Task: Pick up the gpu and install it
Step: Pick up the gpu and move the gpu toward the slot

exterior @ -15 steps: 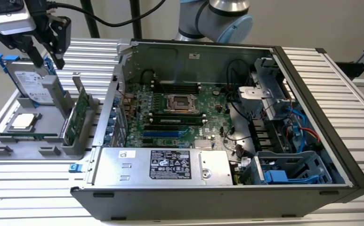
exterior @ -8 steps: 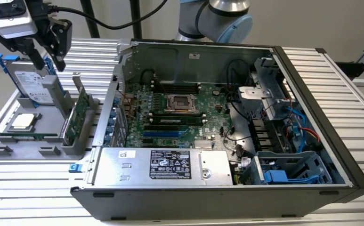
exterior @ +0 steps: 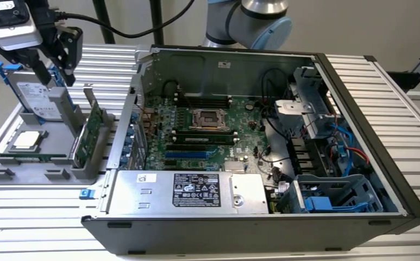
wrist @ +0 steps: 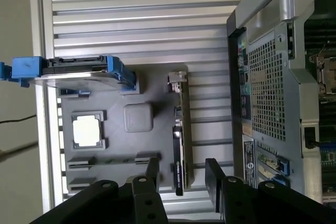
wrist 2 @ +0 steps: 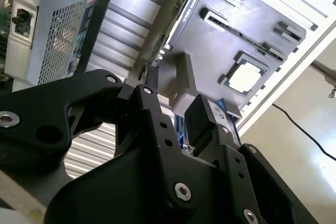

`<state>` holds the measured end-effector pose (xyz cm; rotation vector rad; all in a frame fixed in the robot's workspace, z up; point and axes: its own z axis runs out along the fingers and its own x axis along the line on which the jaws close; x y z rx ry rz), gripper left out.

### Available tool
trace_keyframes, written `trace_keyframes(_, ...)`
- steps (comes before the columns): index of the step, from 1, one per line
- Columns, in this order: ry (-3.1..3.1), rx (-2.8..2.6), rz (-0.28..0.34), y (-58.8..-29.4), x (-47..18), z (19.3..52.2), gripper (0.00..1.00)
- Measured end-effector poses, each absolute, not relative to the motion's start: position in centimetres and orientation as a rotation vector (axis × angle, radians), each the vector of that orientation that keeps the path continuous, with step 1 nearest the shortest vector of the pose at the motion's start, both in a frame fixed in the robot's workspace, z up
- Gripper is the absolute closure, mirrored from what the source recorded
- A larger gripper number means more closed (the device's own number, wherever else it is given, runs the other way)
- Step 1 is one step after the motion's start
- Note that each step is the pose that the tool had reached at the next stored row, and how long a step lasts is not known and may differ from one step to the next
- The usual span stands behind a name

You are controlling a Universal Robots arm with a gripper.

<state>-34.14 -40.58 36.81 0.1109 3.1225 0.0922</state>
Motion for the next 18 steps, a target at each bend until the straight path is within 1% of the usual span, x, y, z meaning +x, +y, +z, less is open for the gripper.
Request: trace_keyframes(18,3.123,0.111,0.092,-42.2,-34.1,36.2,0.0)
